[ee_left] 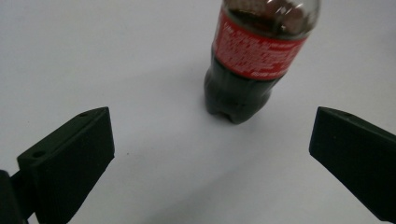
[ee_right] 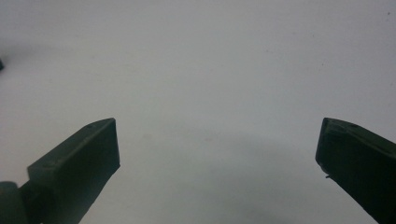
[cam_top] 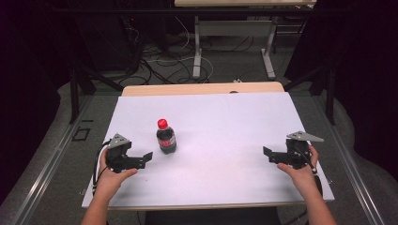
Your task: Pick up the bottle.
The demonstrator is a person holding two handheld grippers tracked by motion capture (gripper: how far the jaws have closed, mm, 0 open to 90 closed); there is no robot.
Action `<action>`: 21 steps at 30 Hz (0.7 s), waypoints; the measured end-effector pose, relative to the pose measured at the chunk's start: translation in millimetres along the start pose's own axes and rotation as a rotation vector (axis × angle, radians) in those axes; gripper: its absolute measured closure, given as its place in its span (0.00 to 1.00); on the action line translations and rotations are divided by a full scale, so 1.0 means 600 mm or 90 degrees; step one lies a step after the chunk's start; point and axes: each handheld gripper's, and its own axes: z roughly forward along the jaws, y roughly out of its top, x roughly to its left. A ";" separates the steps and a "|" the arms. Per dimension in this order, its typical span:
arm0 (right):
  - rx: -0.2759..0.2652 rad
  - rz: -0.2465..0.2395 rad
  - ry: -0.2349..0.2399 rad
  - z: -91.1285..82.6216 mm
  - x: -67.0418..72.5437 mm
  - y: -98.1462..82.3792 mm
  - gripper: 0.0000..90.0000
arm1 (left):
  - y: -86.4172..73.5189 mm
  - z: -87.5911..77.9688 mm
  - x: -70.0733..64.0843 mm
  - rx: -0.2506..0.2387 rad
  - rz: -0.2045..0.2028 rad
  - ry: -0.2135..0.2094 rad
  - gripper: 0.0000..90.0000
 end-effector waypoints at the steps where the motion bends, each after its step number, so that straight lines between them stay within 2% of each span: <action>1: -0.007 0.002 0.001 -0.009 0.002 -0.001 0.00 | 0.001 -0.005 -0.003 -0.012 -0.005 -0.001 0.00; 3: -0.015 0.002 0.007 -0.022 0.004 -0.002 0.00 | 0.004 -0.012 -0.005 -0.020 -0.005 -0.004 0.00; 5: -0.019 -0.011 0.003 -0.029 0.004 -0.004 0.00 | 0.005 -0.014 -0.005 -0.036 -0.002 -0.011 0.00; 6: -0.030 -0.017 -0.003 -0.029 0.005 -0.006 0.00 | 0.005 -0.014 -0.004 -0.040 -0.008 -0.012 0.00; 7: -0.027 -0.021 0.005 -0.031 0.005 -0.006 0.00 | 0.005 -0.013 -0.004 -0.044 -0.011 -0.016 0.00; 11: -0.032 -0.024 0.017 -0.033 0.007 -0.006 0.00 | 0.010 -0.004 -0.010 -0.041 -0.010 -0.022 0.01; 13: -0.036 -0.023 0.017 -0.034 0.009 -0.006 0.00 | 0.016 0.003 -0.014 -0.044 0.001 -0.020 0.01; 15: -0.034 -0.018 0.025 -0.032 0.011 -0.008 0.00 | 0.023 0.012 -0.020 -0.049 -0.001 -0.026 0.01; 16: -0.037 -0.022 0.016 -0.028 0.014 -0.010 0.00 | 0.027 0.018 -0.021 -0.048 0.007 -0.030 0.01; 19: -0.030 -0.034 0.020 -0.027 0.014 -0.010 0.00 | 0.038 0.039 -0.028 -0.049 0.015 -0.042 0.01; 21: -0.033 -0.028 0.022 -0.024 0.018 -0.011 0.00 | 0.045 0.052 -0.032 -0.051 0.023 -0.044 0.02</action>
